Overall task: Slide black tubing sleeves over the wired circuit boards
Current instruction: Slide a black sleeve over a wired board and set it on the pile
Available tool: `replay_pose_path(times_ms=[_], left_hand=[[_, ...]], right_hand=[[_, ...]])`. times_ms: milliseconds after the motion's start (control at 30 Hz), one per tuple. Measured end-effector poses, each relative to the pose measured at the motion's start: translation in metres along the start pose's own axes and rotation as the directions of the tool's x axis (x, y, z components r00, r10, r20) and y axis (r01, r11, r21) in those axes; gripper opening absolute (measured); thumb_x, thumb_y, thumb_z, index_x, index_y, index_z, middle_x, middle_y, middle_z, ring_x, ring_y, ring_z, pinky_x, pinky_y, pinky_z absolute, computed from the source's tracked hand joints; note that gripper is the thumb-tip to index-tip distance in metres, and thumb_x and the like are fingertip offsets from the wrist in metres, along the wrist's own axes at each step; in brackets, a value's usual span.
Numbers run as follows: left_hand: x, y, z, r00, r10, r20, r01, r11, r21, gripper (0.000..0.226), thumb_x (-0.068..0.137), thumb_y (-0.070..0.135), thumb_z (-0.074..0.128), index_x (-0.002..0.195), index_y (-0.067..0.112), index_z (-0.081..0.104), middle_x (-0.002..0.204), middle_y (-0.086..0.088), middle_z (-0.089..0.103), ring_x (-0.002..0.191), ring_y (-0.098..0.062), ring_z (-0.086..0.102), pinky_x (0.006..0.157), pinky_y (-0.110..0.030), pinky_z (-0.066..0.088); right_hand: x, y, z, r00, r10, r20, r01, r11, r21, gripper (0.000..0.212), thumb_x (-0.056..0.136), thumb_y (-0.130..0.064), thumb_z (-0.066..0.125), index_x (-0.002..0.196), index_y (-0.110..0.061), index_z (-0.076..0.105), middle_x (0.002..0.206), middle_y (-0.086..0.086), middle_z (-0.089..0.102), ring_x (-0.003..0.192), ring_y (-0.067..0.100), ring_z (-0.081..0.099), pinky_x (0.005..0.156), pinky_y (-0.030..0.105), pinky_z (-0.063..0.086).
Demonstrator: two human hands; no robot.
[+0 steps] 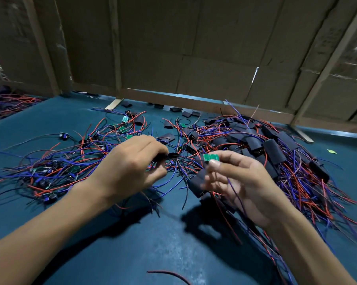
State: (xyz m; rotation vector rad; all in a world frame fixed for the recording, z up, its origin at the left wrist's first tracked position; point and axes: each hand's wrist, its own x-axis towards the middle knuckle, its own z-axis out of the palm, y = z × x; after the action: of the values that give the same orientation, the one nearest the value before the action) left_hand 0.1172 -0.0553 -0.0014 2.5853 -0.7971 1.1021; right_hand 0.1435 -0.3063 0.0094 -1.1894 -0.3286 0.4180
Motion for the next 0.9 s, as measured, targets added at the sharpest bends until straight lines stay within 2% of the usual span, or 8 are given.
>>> replay_pose_path(times_ms=[67,167,300,433,633,767,900], left_hand=[[0.001,0.002,0.0,1.0,0.029,-0.009,-0.029,0.999,0.012,0.016,0.084,0.01,0.068,0.095,-0.002,0.07,0.089,-0.012,0.069,0.079,-0.031,0.066,0.072,-0.045,0.056],[0.002,0.007,0.0,0.999,0.041,-0.007,-0.041,0.999,0.015,0.026,0.084,0.014,0.067,0.104,-0.002,0.07,0.099,-0.013,0.07,0.087,-0.032,0.066,0.078,-0.046,0.055],[0.002,0.012,0.0,0.998,0.062,-0.004,-0.062,0.998,-0.011,0.032,0.084,0.016,0.065,0.109,-0.004,0.068,0.104,-0.014,0.068,0.092,-0.033,0.065,0.082,-0.045,0.054],[0.002,0.016,0.002,0.996,0.086,0.007,-0.086,0.996,-0.027,0.032,0.084,0.017,0.065,0.108,-0.004,0.068,0.104,-0.014,0.068,0.091,-0.033,0.064,0.082,-0.043,0.054],[0.002,0.017,0.0,0.998,0.062,0.002,-0.062,0.997,-0.04,0.031,0.085,0.017,0.065,0.108,-0.004,0.068,0.102,-0.014,0.067,0.09,-0.033,0.063,0.081,-0.043,0.053],[0.003,0.02,0.0,0.997,0.082,0.015,-0.081,0.996,-0.045,0.029,0.085,0.016,0.065,0.106,-0.004,0.069,0.101,-0.014,0.067,0.089,-0.034,0.064,0.08,-0.043,0.054],[0.003,0.024,0.002,0.992,0.126,0.014,-0.125,0.99,-0.066,0.023,0.087,0.013,0.064,0.102,-0.004,0.07,0.096,-0.013,0.068,0.085,-0.032,0.063,0.079,-0.041,0.054]], right_hand=[[0.0,-0.002,-0.001,1.0,0.005,0.007,-0.005,0.999,0.032,0.033,0.076,-0.009,0.074,0.108,0.002,0.072,0.094,0.02,0.069,0.065,0.019,0.065,0.053,0.028,0.055],[-0.001,-0.001,0.0,1.0,-0.027,0.005,0.027,0.998,-0.054,0.039,0.08,-0.016,0.068,0.116,0.001,0.072,0.098,0.017,0.07,0.063,0.011,0.056,0.045,0.02,0.041],[0.0,0.004,0.003,0.995,-0.086,-0.054,0.076,0.983,-0.165,0.033,0.076,-0.018,0.073,0.106,-0.005,0.077,0.076,0.01,0.061,0.05,0.006,0.046,0.04,0.016,0.031],[-0.001,0.007,0.006,0.992,-0.096,-0.075,0.079,0.976,-0.204,0.023,0.072,-0.018,0.078,0.092,-0.008,0.078,0.065,0.007,0.059,0.047,0.007,0.045,0.038,0.016,0.029],[-0.001,0.008,0.005,0.992,-0.104,-0.078,0.08,0.961,-0.264,0.033,0.066,-0.026,0.084,0.092,-0.006,0.079,0.069,0.013,0.057,0.046,0.01,0.041,0.04,0.017,0.028],[-0.001,0.012,0.007,0.993,-0.101,-0.057,0.082,0.959,-0.271,0.031,0.066,-0.026,0.084,0.09,-0.008,0.079,0.064,0.006,0.061,0.046,0.008,0.046,0.038,0.015,0.032],[-0.001,0.018,0.012,0.99,-0.114,-0.08,0.084,0.947,-0.309,0.026,0.064,-0.028,0.085,0.084,-0.013,0.077,0.069,0.005,0.065,0.048,0.005,0.048,0.039,0.014,0.034]])
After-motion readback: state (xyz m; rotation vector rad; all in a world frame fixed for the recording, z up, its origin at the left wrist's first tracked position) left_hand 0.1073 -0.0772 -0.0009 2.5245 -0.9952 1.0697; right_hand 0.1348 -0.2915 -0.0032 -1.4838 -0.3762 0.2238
